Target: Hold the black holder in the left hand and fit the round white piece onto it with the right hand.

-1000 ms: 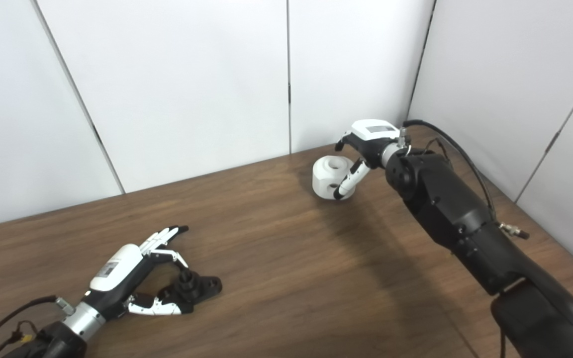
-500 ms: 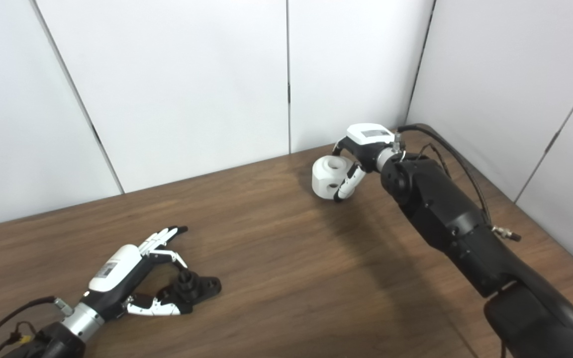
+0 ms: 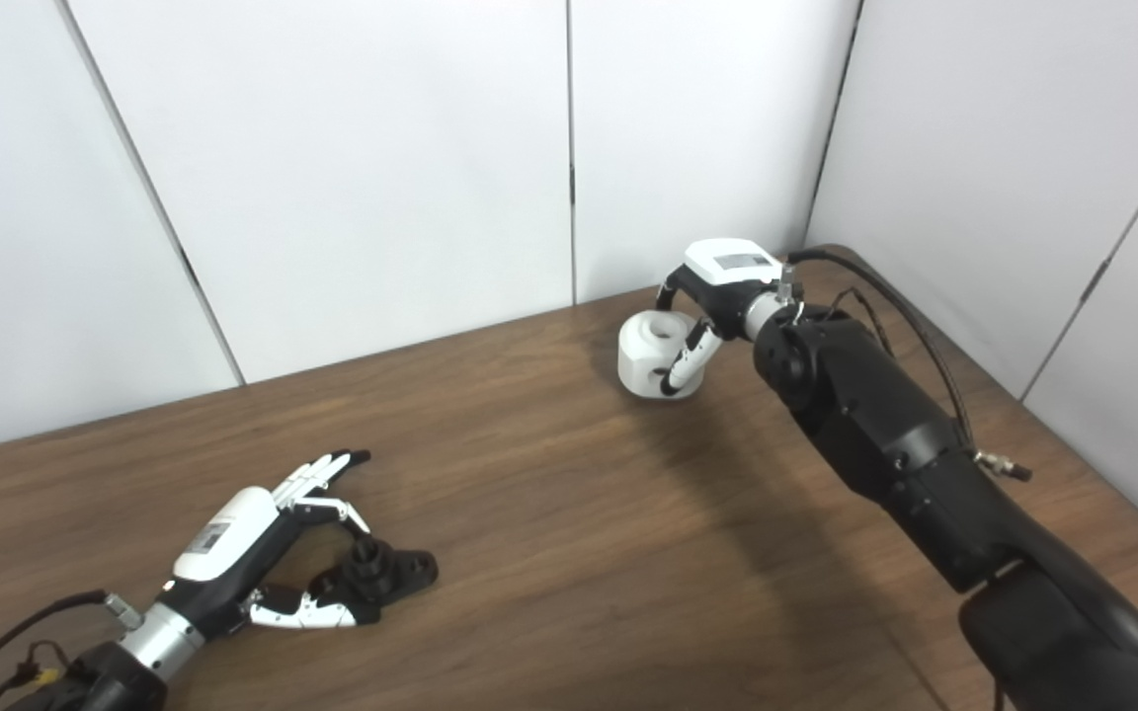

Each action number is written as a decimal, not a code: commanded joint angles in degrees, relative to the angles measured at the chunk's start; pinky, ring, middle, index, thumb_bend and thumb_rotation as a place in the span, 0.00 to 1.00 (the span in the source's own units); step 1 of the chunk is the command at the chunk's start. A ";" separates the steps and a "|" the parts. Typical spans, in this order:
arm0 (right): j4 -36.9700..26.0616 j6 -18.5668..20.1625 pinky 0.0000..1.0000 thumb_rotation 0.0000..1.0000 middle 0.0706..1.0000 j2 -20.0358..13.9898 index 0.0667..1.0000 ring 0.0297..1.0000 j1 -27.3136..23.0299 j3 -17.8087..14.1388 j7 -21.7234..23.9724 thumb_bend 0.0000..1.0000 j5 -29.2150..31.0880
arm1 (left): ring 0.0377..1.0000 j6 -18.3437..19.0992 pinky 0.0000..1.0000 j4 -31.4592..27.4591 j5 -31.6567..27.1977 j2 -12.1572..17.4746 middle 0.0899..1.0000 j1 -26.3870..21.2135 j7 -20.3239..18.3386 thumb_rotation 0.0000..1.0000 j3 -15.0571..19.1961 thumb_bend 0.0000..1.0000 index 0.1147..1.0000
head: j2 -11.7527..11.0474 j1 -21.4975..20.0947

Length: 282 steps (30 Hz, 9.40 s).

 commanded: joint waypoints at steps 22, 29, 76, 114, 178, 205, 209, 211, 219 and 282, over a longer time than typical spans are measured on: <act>-2.19 -2.80 0.79 0.14 0.69 -0.69 0.45 0.76 -0.38 -1.94 -10.17 0.52 -2.29 | 1.00 0.68 1.00 3.09 2.58 3.29 0.98 5.22 -3.29 0.07 -1.96 0.52 0.42 | 0.77 0.75; -5.34 -5.08 0.80 0.14 0.69 -1.33 0.44 0.76 -0.10 -2.89 -10.03 0.52 -1.21 | 1.00 0.68 1.00 3.29 2.90 3.00 0.98 4.96 -3.36 0.07 -2.12 0.52 0.42 | 1.29 1.91; -34.99 -1.56 0.83 0.14 0.73 5.25 0.44 0.81 -8.76 3.46 31.17 0.52 0.83 | 1.00 2.05 1.00 2.94 12.43 -5.48 0.99 5.63 -10.64 0.08 10.65 0.52 0.42 | 6.05 20.76; -32.48 -5.83 0.85 0.14 0.74 14.37 0.44 0.84 -7.67 5.81 28.35 0.52 2.02 | 1.00 4.63 1.00 2.08 15.44 -9.54 0.99 5.84 -13.77 0.08 14.53 0.52 0.42 | 7.55 27.15; -20.50 -9.34 0.88 0.14 0.73 20.09 0.44 0.80 -6.63 10.19 21.45 0.52 1.48 | 1.00 7.05 1.00 -1.85 14.93 -9.44 0.99 7.74 -16.65 0.08 14.79 0.52 0.42 | 9.63 28.81; -21.82 -12.35 0.88 0.14 0.74 17.91 0.44 0.81 -5.52 13.06 23.46 0.52 1.29 | 1.00 7.63 1.00 -1.35 14.34 -9.25 1.00 6.95 -17.17 0.08 15.20 0.52 0.42 | 10.23 28.67; -23.26 -13.08 0.87 0.14 0.73 16.72 0.44 0.80 -4.59 13.05 23.37 0.52 1.41 | 1.00 7.15 1.00 -1.09 14.02 -9.17 1.00 6.79 -17.24 0.08 15.38 0.52 0.42 | 10.39 28.52; -24.11 -13.20 0.87 0.14 0.73 16.23 0.44 0.80 -4.04 13.06 23.51 0.52 1.47 | 1.00 7.11 1.00 -1.09 13.93 -9.16 1.00 6.80 -17.28 0.08 15.45 0.52 0.42 | 10.47 28.57; -27.30 -11.01 0.90 0.14 0.77 14.94 0.44 0.83 -2.86 12.71 25.78 0.52 1.63 | 1.00 7.40 1.00 -1.44 13.48 -8.82 0.99 6.96 -18.07 0.08 15.93 0.52 0.42 | 10.87 28.45; -27.83 -12.15 0.82 0.14 0.73 18.39 0.44 0.79 -3.92 5.13 17.07 0.52 2.80 | 1.00 6.60 1.00 -0.46 12.17 -8.80 0.98 6.50 -19.67 0.08 15.87 0.52 0.41 | 11.66 28.42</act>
